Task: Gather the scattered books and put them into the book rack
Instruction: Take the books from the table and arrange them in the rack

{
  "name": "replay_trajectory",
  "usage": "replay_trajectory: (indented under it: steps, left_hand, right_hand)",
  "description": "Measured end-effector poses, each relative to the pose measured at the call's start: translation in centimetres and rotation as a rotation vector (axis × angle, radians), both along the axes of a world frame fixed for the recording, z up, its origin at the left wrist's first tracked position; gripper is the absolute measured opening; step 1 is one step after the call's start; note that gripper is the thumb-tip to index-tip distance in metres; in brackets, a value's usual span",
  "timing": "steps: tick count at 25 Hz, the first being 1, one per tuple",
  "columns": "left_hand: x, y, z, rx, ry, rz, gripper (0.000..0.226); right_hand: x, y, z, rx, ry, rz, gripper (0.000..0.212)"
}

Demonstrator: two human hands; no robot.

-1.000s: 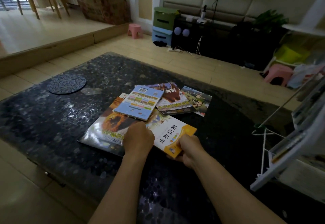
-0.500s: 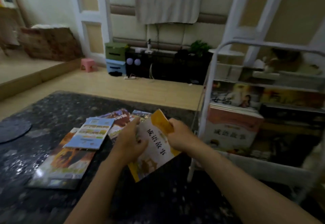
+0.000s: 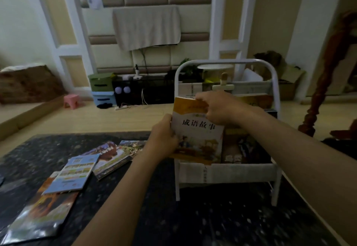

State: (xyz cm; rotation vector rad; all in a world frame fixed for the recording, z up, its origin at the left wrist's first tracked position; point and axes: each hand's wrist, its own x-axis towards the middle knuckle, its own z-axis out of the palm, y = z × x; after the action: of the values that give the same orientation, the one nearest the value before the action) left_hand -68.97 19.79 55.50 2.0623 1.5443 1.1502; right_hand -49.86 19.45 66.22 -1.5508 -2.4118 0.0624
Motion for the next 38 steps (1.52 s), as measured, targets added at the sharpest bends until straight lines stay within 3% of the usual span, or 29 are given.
replay_trajectory:
  steps: [4, 6, 8, 10, 15, 21, 25, 27, 31, 33, 36, 38]
  left_hand:
    - [2.3, 0.6, -1.6, 0.097, 0.108, 0.138, 0.024]
    - [2.8, 0.6, -2.6, 0.08, 0.07, 0.223, 0.045]
    - [2.9, 0.6, -3.1, -0.08, -0.017, 0.259, 0.081]
    - [2.9, 0.7, -3.7, -0.225, -0.079, 0.231, 0.095]
    - [2.5, 1.7, -5.3, -0.304, -0.057, 0.153, 0.054]
    - [2.7, 2.1, -5.3, -0.262, -0.072, 0.094, 0.045]
    - [2.6, 2.4, -6.0, -0.223, -0.063, 0.119, 0.034]
    - [2.4, 2.7, -6.3, -0.23, -0.058, 0.135, 0.03]
    - [2.1, 3.2, -6.4, -0.264, -0.043, 0.166, 0.024]
    - [1.8, 3.5, -6.6, -0.261, -0.024, 0.162, 0.021]
    - [1.7, 3.8, -7.0, -0.27, 0.021, 0.157, 0.02]
    - [1.6, 3.9, -7.2, -0.256, 0.055, 0.168, 0.021]
  right_hand:
    - [1.9, -0.3, 0.0, 0.174, -0.244, -0.043, 0.043]
    - [2.4, -0.1, -0.7, 0.231, -0.298, -0.045, 0.045]
    - [2.8, 0.2, -1.6, 0.294, -0.318, -0.034, 0.042]
    - [2.9, 0.6, -2.7, 0.342, -0.337, -0.003, 0.04]
    - [2.5, 1.7, -4.8, 0.349, -0.276, 0.034, 0.041]
    - [2.6, 3.0, -6.8, 0.336, -0.172, 0.04, 0.044]
    - [1.9, 3.1, -9.5, 0.17, -0.182, 0.007, 0.044]
    - [1.4, 3.1, -10.9, 0.216, -0.228, -0.022, 0.046]
    - [0.8, 3.1, -12.9, 0.555, -0.294, -0.079, 0.028]
    - [0.2, 3.6, -13.7, 0.594, -0.271, -0.036, 0.037]
    - [-1.0, 4.1, -14.4, 0.48, -0.259, 0.016, 0.062]
    - [-1.3, 4.2, -14.5, 0.439, -0.224, -0.003, 0.066]
